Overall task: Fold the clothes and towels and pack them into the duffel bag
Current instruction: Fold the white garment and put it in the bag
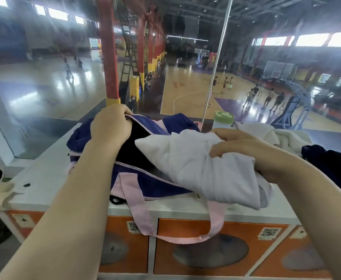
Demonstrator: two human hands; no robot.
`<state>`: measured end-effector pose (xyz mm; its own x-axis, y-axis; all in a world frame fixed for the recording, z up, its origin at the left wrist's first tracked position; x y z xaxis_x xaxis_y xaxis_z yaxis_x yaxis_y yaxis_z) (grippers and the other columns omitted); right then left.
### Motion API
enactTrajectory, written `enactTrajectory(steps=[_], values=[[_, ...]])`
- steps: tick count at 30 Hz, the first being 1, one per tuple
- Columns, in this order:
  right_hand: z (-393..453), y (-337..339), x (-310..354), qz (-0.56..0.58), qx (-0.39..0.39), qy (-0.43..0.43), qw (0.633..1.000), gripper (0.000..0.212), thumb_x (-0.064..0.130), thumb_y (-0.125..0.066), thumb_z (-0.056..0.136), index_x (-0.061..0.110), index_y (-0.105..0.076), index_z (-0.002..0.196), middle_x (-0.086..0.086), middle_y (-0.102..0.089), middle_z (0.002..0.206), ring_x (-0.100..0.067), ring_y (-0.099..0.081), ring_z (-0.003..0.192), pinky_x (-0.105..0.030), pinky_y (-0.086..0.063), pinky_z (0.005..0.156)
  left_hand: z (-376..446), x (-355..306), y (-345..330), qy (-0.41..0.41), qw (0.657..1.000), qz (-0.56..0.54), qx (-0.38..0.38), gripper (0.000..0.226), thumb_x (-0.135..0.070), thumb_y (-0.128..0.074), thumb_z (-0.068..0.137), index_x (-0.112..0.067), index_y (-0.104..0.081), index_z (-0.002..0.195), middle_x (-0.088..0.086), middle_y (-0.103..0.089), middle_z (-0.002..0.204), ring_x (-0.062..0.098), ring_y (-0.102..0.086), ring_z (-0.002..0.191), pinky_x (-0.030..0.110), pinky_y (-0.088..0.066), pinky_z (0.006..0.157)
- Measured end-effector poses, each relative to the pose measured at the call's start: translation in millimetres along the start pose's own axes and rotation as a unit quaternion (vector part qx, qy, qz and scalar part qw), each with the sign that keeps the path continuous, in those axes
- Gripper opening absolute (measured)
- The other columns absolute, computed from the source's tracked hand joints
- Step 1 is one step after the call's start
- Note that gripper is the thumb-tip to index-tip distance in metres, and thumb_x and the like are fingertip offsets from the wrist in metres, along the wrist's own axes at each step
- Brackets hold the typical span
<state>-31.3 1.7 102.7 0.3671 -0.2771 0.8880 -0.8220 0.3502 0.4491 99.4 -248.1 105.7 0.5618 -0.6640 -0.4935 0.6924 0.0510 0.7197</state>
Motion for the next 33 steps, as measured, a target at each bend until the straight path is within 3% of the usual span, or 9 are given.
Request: enactTrajectory(steps=[3,9,12,15,18,22,27,30,33], values=[[2.3,-15.5,9.4,-0.039,0.025,-0.018,0.999,0.035,0.021,-0.069,0.074,0.009,-0.065,0.107,-0.015,-0.066,0.107,-0.031,-0.064,0.097,-0.044,-0.051,0.085,4.2,-6.7,2.5,-0.005,1.0,-0.021,-0.011,0.029,-0.012,-0.049,0.089,-0.027,-0.07,0.103,0.003,-0.069,0.104,0.029,-0.061,0.098,0.043,-0.052,0.081],[53.8,-53.6,20.5,-0.152,-0.186,0.035,0.97,0.002,0.019,-0.052,0.082,0.017,-0.051,0.082,0.001,-0.056,0.077,-0.021,-0.054,0.074,-0.031,-0.042,0.059,9.5,-22.5,11.3,-0.052,0.997,-0.051,-0.029,0.028,-0.013,-0.054,0.086,-0.025,-0.073,0.102,-0.002,-0.07,0.103,0.023,-0.061,0.096,0.037,-0.049,0.081],[90.5,-72.9,30.1,-0.133,-0.229,0.083,0.961,0.009,0.019,-0.048,0.088,0.016,-0.048,0.097,0.002,-0.054,0.078,-0.016,-0.052,0.067,-0.025,-0.035,0.053,7.6,-29.9,12.6,-0.074,0.996,-0.036,-0.035,0.027,-0.011,-0.053,0.086,-0.021,-0.072,0.102,0.002,-0.068,0.093,0.024,-0.059,0.088,0.035,-0.044,0.072],[126.5,-112.0,18.7,-0.153,-0.201,0.056,0.966,0.029,0.021,-0.046,0.094,0.012,-0.047,0.122,-0.007,-0.061,0.107,-0.024,-0.06,0.094,-0.033,-0.048,0.075,6.8,-31.7,14.0,-0.107,0.992,-0.05,-0.05,0.025,-0.012,-0.053,0.089,-0.021,-0.073,0.102,0.002,-0.068,0.094,0.014,-0.054,0.085,0.025,-0.037,0.07],[150.1,-131.2,15.5,-0.191,-0.191,0.046,0.962,0.034,0.025,-0.05,0.095,0.012,-0.048,0.126,-0.011,-0.059,0.123,-0.028,-0.059,0.111,-0.035,-0.046,0.088,9.5,-31.8,16.5,-0.123,0.988,-0.083,-0.04,0.024,-0.013,-0.056,0.092,-0.022,-0.074,0.105,-0.002,-0.071,0.102,0.007,-0.052,0.088,0.008,-0.031,0.066],[182.7,-133.1,44.2,-0.269,-0.19,0.081,0.941,0.045,0.029,-0.042,0.099,0.013,-0.04,0.142,-0.011,-0.046,0.144,-0.028,-0.042,0.133,-0.036,-0.034,0.108,16.9,-34.5,18.7,-0.119,0.989,-0.086,-0.035,0.022,-0.014,-0.061,0.09,-0.022,-0.075,0.106,0.0,-0.071,0.107,0.009,-0.054,0.092,0.021,-0.036,0.078],[227.3,-159.2,38.0,-0.305,-0.141,0.031,0.941,0.042,0.023,-0.04,0.102,0.007,-0.041,0.14,-0.012,-0.044,0.144,-0.028,-0.038,0.135,-0.037,-0.032,0.112,25.2,-31.1,19.4,-0.129,0.988,-0.074,-0.038,0.022,-0.013,-0.061,0.09,-0.024,-0.075,0.104,-0.003,-0.07,0.104,0.006,-0.051,0.088,0.021,-0.037,0.075],[242.1,-173.8,12.7,-0.249,-0.063,0.024,0.966,0.038,0.025,-0.036,0.101,0.007,-0.053,0.13,-0.016,-0.054,0.134,-0.033,-0.05,0.124,-0.036,-0.043,0.096,30.9,-20.8,9.8,-0.12,0.987,-0.106,-0.01,0.02,-0.014,-0.062,0.089,-0.025,-0.075,0.098,-0.009,-0.071,0.099,0.002,-0.057,0.085,0.011,-0.039,0.07],[234.1,-158.3,-3.6,-0.151,-0.1,-0.01,0.983,0.053,0.043,-0.027,0.102,0.007,-0.057,0.127,-0.017,-0.058,0.129,-0.035,-0.054,0.119,-0.039,-0.043,0.098,35.8,-4.2,5.6,-0.091,0.986,-0.138,0.007,0.019,-0.015,-0.065,0.088,-0.029,-0.076,0.095,-0.016,-0.067,0.093,-0.012,-0.055,0.078,0.0,-0.038,0.064]])
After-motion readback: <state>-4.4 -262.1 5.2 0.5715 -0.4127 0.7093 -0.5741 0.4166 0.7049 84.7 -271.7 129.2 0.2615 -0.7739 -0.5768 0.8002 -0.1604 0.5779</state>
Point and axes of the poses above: each hand's wrist, its own z-axis towards the middle knuckle, its own y-axis out of the back of the hand, x = y × z, the point moved 8 cm from there along z, towards the middle knuckle
